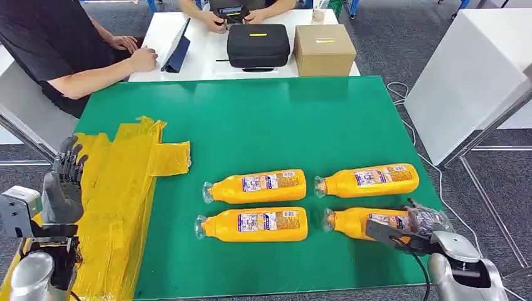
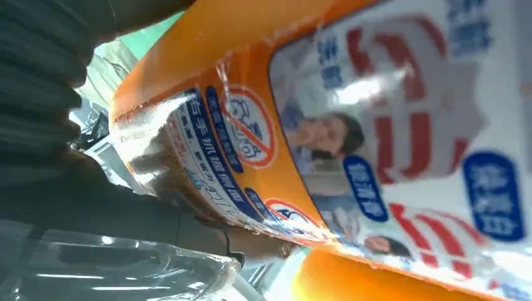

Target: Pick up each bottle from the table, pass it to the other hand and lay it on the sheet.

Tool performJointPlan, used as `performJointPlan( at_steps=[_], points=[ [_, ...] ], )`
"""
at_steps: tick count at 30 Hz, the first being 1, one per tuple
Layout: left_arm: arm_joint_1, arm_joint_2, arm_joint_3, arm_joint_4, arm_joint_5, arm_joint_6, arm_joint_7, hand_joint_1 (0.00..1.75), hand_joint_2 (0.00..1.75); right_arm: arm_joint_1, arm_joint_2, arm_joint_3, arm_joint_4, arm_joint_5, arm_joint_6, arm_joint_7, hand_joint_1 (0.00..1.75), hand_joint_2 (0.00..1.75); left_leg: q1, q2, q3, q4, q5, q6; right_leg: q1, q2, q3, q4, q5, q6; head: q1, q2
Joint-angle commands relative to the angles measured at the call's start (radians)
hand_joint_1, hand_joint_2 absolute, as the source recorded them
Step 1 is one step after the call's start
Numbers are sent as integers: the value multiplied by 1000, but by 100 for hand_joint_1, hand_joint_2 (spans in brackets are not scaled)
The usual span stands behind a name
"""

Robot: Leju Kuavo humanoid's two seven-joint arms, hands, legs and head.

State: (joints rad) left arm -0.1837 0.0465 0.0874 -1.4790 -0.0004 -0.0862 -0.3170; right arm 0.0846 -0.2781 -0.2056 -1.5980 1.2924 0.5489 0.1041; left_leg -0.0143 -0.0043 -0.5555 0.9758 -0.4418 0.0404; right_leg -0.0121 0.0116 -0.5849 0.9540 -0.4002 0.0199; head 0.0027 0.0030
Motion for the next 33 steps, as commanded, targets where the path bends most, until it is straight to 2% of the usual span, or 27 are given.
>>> performJointPlan(
  at_steps=[1,3,5,14,16,19,23,28,31,33],
  points=[
    [-31,-1,5,64,5,-3,1,0,0,27,30,-20,19,-1,13,-4,164,175,1,-2,2,-1,0,-2,1,-2,3,-1,-1,-1,0,0],
    [-32,1,4,65,5,-4,1,0,0,26,33,-20,20,-1,17,-4,175,175,1,-1,2,-1,0,-2,1,-2,3,-1,-1,-1,0,0],
    [-33,1,4,65,7,-4,1,0,0,28,43,-17,19,0,20,-3,171,175,1,-2,3,-1,-1,-3,1,-3,4,-1,-1,-1,0,0],
    [-35,10,4,70,21,-8,2,0,0,9,61,18,33,-27,30,-23,175,175,2,-1,4,-1,-1,-3,2,-2,4,-2,-1,-1,0,0],
    [-42,16,-1,83,27,-12,2,0,0,3,61,28,26,-80,44,-38,175,175,2,0,4,-1,-1,-4,3,-1,5,-2,-1,-1,0,0],
    [-56,29,-8,112,37,-14,-3,0,0,9,39,50,-40,-253,87,-63,175,175,2,0,4,-1,-1,-4,2,-1,4,-1,-1,-1,0,0],
    [-36,41,9,104,51,-12,-9,0,0,-26,18,24,-139,-401,112,-70,175,175,1,1,4,0,-1,-3,2,0,3,0,-1,-1,0,0],
    [-1,36,33,83,67,-9,-15,0,0,-93,25,-86,-239,-481,134,-81,175,175,0,3,2,0,-1,-3,0,2,1,2,-1,-1,0,0],
    [13,37,39,75,70,-7,-16,0,0,-113,-26,-136,-236,-510,124,-112,175,175,0,2,2,0,-1,-2,0,1,2,1,-1,0,0,0],
    [14,37,39,75,71,-7,-16,0,0,-114,-31,-142,-234,-514,125,-116,175,175,0,1,2,1,-2,-2,1,0,2,1,-2,0,0,0]
  ],
)
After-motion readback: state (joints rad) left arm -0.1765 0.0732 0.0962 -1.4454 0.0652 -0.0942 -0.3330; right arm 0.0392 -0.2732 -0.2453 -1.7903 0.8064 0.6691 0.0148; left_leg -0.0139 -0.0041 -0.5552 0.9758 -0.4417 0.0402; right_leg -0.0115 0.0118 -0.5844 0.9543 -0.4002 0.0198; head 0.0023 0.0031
